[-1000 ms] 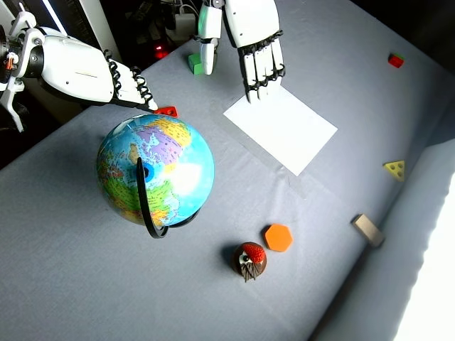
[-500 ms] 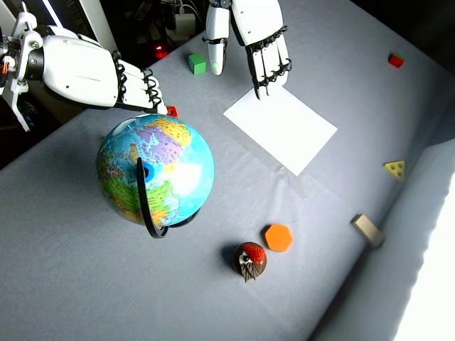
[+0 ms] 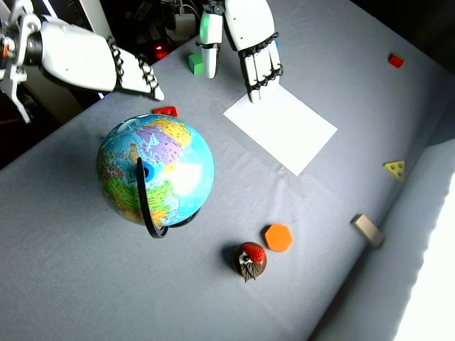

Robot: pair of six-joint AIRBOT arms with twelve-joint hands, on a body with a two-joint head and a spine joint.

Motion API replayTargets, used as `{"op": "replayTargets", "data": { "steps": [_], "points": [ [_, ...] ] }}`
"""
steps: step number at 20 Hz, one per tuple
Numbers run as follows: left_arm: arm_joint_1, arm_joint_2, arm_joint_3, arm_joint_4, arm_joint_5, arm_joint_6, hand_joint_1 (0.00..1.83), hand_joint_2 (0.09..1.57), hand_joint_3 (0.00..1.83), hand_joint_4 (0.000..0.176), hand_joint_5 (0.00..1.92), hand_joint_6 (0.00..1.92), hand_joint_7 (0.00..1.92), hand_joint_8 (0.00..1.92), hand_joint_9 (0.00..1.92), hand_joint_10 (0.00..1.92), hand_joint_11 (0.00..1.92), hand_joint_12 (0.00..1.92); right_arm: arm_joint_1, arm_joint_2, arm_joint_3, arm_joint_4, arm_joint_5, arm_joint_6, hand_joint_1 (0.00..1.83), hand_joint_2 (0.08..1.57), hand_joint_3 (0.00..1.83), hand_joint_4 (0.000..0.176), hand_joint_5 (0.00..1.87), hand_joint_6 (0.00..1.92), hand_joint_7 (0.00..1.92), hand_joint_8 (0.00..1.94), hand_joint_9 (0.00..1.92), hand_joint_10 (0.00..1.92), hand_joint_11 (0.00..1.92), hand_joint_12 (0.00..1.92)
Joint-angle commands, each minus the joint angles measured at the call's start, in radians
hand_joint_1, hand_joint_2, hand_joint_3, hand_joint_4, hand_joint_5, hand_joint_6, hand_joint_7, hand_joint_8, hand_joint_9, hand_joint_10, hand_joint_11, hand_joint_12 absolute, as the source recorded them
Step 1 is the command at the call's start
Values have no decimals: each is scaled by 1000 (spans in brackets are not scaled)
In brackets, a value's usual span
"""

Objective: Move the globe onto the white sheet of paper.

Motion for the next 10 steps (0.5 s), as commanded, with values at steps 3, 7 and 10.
{"op": "replayTargets", "data": {
  "steps": [3,7,10],
  "points": [
    [8,-9,1,59,-70,-7,0,1209,0,0,144,0,164,1,144,2,0,431,26,5,-5,-40,1,76,16,1205,0,0,151,2,172,2,168,11,0,281],
    [53,-13,0,126,-111,-81,0,1208,0,0,140,0,147,0,142,1,0,432,27,29,22,-460,-13,565,12,1198,0,0,156,3,172,1,181,12,0,316],
    [97,-12,1,205,-135,-153,0,1205,0,0,141,0,148,0,143,1,0,414,-8,52,59,-946,69,1038,5,1198,0,0,160,4,175,1,194,13,0,341]
  ]
}}
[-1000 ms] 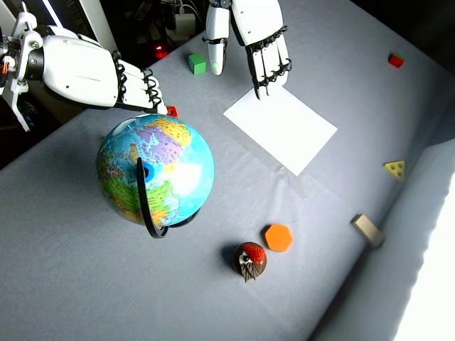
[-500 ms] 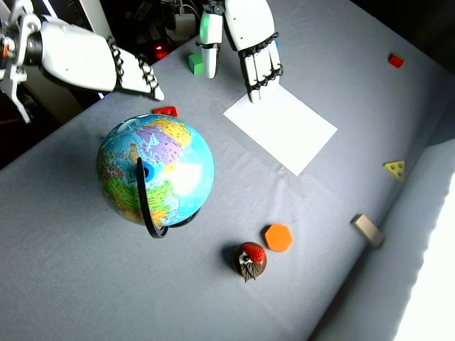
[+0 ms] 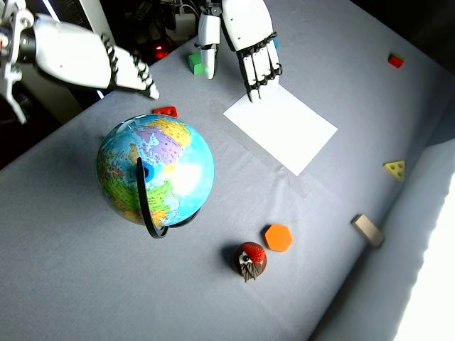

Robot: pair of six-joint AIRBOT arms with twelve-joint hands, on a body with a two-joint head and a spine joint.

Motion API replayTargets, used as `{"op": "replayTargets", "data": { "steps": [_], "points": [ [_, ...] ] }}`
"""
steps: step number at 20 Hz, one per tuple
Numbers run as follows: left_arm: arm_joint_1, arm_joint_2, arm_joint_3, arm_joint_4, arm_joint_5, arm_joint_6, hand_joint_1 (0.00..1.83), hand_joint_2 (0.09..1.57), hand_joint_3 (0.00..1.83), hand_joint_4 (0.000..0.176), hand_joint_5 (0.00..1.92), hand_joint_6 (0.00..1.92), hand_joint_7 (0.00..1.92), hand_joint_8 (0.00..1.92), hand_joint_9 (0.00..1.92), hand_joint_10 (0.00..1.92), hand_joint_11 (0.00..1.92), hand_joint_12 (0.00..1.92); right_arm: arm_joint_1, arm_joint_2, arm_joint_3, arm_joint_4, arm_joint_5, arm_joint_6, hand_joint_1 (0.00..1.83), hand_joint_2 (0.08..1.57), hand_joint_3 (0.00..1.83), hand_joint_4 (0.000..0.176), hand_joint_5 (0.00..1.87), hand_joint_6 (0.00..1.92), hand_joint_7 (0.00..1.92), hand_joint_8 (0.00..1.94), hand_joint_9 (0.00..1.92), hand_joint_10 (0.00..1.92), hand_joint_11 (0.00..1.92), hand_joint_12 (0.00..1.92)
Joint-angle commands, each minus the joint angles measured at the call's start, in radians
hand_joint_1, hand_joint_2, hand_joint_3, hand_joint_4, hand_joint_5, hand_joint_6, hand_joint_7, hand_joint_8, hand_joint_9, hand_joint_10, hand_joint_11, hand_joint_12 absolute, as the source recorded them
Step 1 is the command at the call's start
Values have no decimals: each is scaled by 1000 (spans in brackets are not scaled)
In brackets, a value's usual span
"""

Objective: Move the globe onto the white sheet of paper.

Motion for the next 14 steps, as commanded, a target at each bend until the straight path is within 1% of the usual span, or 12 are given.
{"op": "replayTargets", "data": {
  "steps": [1,2,3,5,6,7,8,10,11,12,13,14],
  "points": [
    [2,-3,2,76,-73,-26,0,1204,0,0,141,0,148,1,143,1,0,414,-3,5,9,-142,153,138,5,1198,0,0,161,3,175,1,190,11,0,342],
    [14,-2,1,90,-83,-43,0,1204,0,0,130,0,142,0,141,0,0,414,-16,6,41,-347,228,317,5,1198,0,0,156,1,172,0,183,8,0,344],
    [29,-1,0,111,-89,-70,0,1204,0,0,128,0,142,0,141,0,0,413,-33,5,87,-483,338,424,7,1197,0,0,139,0,153,0,171,3,0,346],
    [50,-1,1,147,-95,-106,0,1200,0,0,128,0,143,0,137,1,0,389,-52,5,152,-499,436,416,7,1194,0,0,109,0,110,0,132,0,0,317],
    [58,-1,1,154,-95,-117,0,1200,0,0,128,0,143,0,137,1,0,389,-57,6,172,-502,461,418,7,1194,0,0,109,0,110,0,132,0,0,317],
    [77,-1,1,178,-95,-147,0,1198,0,0,129,1,141,0,133,0,0,381,-96,19,243,-548,598,411,6,1194,0,0,107,0,106,0,129,0,0,314],
    [82,-1,3,198,-95,-159,0,1198,0,0,129,1,141,0,133,0,0,381,-112,23,265,-546,638,390,6,1194,0,0,107,0,106,0,129,0,0,314],
    [100,1,4,220,-95,-191,0,1198,0,0,129,1,141,0,133,0,0,381,-140,24,323,-546,684,385,6,1194,0,0,107,0,106,0,129,0,0,314],
    [106,1,5,224,-96,-201,0,1196,0,0,124,1,120,0,111,0,0,355,-151,23,347,-546,699,384,0,1190,0,0,78,6,85,4,105,4,0,203],
    [117,0,6,239,-104,-217,0,1196,0,0,124,1,120,0,111,0,0,355,-168,22,377,-546,737,381,0,1190,0,0,78,6,85,4,105,4,0,203],
    [124,0,7,249,-106,-227,0,1196,0,0,124,1,120,0,111,0,0,355,-181,23,397,-534,758,375,0,1190,0,0,78,6,85,4,105,4,0,203],
    [137,1,9,263,-107,-242,0,1197,0,0,127,2,110,0,102,0,0,350,-203,24,417,-494,776,344,0,1189,0,0,68,4,76,1,102,4,0,153]
  ]
}}
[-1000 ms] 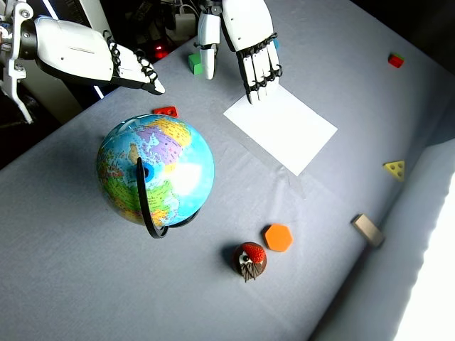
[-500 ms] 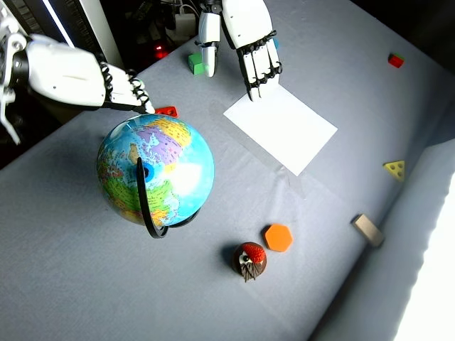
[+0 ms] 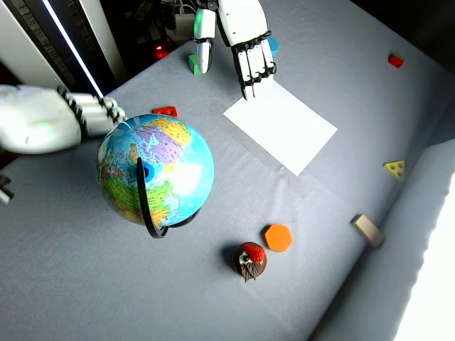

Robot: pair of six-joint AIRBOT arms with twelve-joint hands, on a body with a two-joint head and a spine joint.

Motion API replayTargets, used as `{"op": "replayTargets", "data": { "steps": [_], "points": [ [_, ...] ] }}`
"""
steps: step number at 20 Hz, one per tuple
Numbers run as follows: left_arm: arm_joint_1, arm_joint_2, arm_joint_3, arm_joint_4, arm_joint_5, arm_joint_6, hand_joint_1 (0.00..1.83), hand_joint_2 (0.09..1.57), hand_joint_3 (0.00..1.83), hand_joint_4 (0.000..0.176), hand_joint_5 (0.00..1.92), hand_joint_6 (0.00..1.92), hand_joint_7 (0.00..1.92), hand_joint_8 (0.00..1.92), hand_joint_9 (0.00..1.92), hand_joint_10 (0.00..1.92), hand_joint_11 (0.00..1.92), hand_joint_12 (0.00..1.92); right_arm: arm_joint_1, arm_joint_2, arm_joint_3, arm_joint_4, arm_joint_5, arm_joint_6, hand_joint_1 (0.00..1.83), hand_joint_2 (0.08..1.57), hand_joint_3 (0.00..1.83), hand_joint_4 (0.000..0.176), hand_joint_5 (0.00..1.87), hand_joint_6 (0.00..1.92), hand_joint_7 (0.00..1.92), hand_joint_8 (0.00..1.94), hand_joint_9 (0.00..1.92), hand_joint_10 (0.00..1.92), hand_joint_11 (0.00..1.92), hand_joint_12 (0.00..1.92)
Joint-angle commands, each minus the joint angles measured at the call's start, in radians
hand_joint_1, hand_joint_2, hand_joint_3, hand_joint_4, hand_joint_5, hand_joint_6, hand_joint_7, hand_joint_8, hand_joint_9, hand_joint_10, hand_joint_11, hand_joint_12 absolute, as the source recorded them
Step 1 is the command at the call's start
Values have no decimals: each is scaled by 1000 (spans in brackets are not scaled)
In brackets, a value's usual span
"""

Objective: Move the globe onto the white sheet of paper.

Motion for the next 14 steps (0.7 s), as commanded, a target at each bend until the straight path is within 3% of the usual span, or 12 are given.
{"op": "replayTargets", "data": {
  "steps": [1,5,10,14],
  "points": [
    [-2,0,4,52,-81,-15,0,1197,0,0,127,2,108,0,102,0,0,350,1,2,1,59,117,-16,0,1188,0,0,68,4,75,1,102,4,0,151],
    [9,1,7,74,-81,-29,0,1197,0,0,122,0,106,0,103,1,0,350,-56,5,58,148,136,-107,0,1188,0,0,66,3,81,3,103,4,0,149],
    [32,-1,10,129,-129,-55,0,1196,0,0,121,0,105,0,101,0,0,356,-98,-38,190,184,227,-116,0,1188,0,0,62,0,81,2,104,4,0,152],
    [41,-2,16,132,-132,-98,0,1196,0,0,118,0,105,0,102,0,0,359,-87,-110,311,185,230,-98,0,1187,0,0,61,0,81,2,104,4,0,151]
  ]
}}
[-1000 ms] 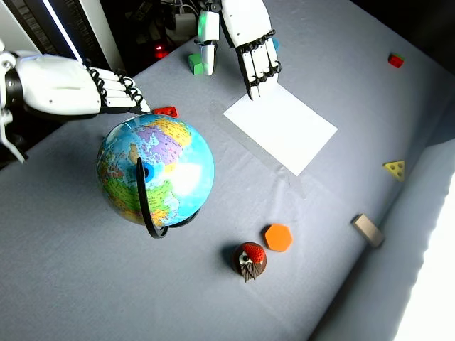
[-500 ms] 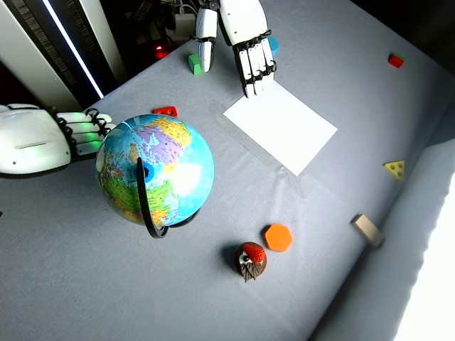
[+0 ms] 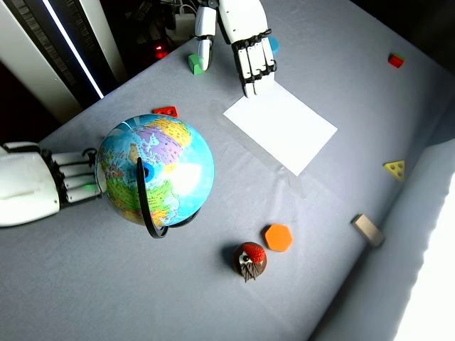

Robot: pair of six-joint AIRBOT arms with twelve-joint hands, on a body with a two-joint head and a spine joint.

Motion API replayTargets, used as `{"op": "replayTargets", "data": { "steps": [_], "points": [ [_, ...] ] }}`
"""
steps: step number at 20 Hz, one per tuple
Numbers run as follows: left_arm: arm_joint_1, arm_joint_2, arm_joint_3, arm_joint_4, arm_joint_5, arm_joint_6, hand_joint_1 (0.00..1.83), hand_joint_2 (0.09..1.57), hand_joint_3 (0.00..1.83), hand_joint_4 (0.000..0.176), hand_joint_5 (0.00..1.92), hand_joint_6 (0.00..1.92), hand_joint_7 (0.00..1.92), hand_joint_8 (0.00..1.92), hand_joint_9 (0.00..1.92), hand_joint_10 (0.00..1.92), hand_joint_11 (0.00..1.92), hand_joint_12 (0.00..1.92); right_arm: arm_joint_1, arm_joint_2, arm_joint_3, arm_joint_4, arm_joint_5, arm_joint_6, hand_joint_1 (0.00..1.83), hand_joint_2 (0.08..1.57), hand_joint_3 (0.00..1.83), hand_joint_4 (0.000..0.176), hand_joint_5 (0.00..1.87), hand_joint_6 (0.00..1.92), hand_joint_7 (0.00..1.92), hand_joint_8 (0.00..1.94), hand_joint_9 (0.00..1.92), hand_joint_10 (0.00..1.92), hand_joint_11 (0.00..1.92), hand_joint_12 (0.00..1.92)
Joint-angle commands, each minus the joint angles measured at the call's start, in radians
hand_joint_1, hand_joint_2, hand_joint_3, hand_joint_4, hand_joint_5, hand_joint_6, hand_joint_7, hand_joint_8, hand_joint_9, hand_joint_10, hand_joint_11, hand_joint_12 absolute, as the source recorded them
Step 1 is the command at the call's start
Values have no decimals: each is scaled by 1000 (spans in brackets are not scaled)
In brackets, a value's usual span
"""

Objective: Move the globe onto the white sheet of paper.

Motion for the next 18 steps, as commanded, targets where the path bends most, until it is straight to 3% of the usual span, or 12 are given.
{"op": "replayTargets", "data": {
  "steps": [1,8,10,12,18],
  "points": [
    [0,-2,1,36,-80,-6,0,1197,0,0,118,0,105,0,102,0,0,359,19,-9,17,48,83,18,0,1188,0,0,63,1,82,2,104,3,0,152],
    [52,-9,13,135,-89,-49,0,1196,0,0,116,0,105,0,101,0,0,359,127,-93,124,46,-1,70,0,1187,0,0,70,3,91,4,103,2,0,175],
    [83,-14,12,158,-144,-68,0,1196,0,0,115,0,105,0,99,0,0,359,157,-123,150,21,-36,104,0,1187,0,0,74,4,95,3,107,3,0,195],
    [106,-21,11,168,-185,-91,0,1195,0,0,115,0,105,0,98,0,0,359,196,-138,158,-14,-61,149,0,1187,0,0,74,4,95,3,108,3,0,196],
    [124,-25,9,190,-192,-92,0,1193,0,0,105,0,103,0,99,0,0,361,234,-154,160,-33,-90,143,0,1186,0,0,77,3,97,2,110,3,0,226]
  ]
}}
